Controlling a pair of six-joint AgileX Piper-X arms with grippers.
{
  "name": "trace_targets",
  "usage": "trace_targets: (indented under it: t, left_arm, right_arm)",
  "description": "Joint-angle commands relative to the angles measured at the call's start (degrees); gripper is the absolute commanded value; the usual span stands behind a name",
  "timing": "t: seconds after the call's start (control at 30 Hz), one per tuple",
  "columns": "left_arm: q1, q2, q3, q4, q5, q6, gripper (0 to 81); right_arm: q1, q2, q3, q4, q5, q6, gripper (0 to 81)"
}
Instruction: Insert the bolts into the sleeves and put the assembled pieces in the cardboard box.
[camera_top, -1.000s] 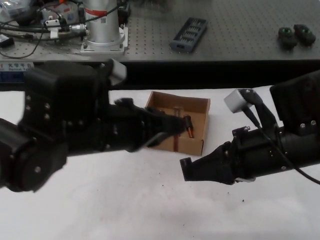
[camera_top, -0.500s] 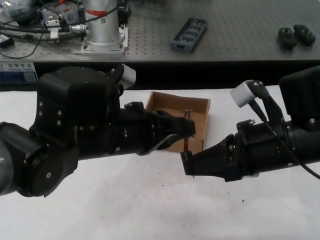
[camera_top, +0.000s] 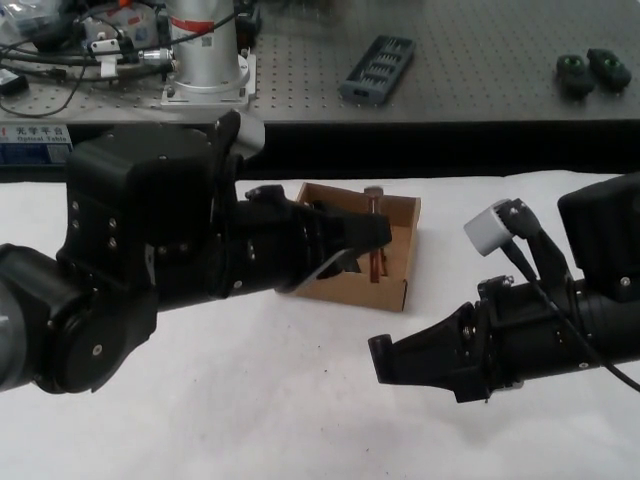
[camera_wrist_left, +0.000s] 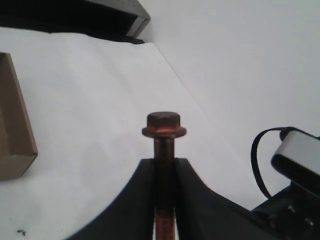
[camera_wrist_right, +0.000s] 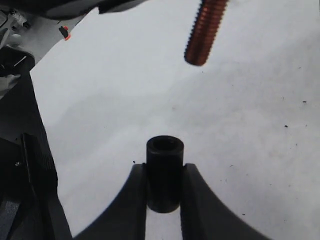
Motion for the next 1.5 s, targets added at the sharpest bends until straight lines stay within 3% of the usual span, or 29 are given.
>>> trace_targets:
  t: [0.0, 0.47, 0.97, 1.27, 1.47]
  left_arm:
    - [-0.24, -0.34, -0.25, -5.03, -0.82, -0.94, 0.6]
    - [-0.01, -10.13, 13.35, -18.4, -4.08, -3.9, 0.6]
    - [1.64, -10.55, 14.31, -23.83, -4.18, -4.31, 0.6]
    - [1.72, -9.74, 14.31, -22.66, 3.44, -4.31, 0.6]
    - [1.72, -8.55, 14.31, -22.45, 4.81, -5.5, 0.6]
  right_arm:
    - [-0.36, -0.98, -0.19, -1.04, -0.76, -0.11, 2.4]
    - [0.14, -0.98, -0.19, -5.45, -3.3, 1.12, 2.4]
    - [1.45, -0.98, -0.19, -11.33, -6.6, 6.15, 2.4]
    - [1.45, -0.98, -0.19, -12.64, -7.21, 6.5, 2.4]
    - [1.45, -0.98, -0.19, -12.64, -7.21, 6.5, 2.4]
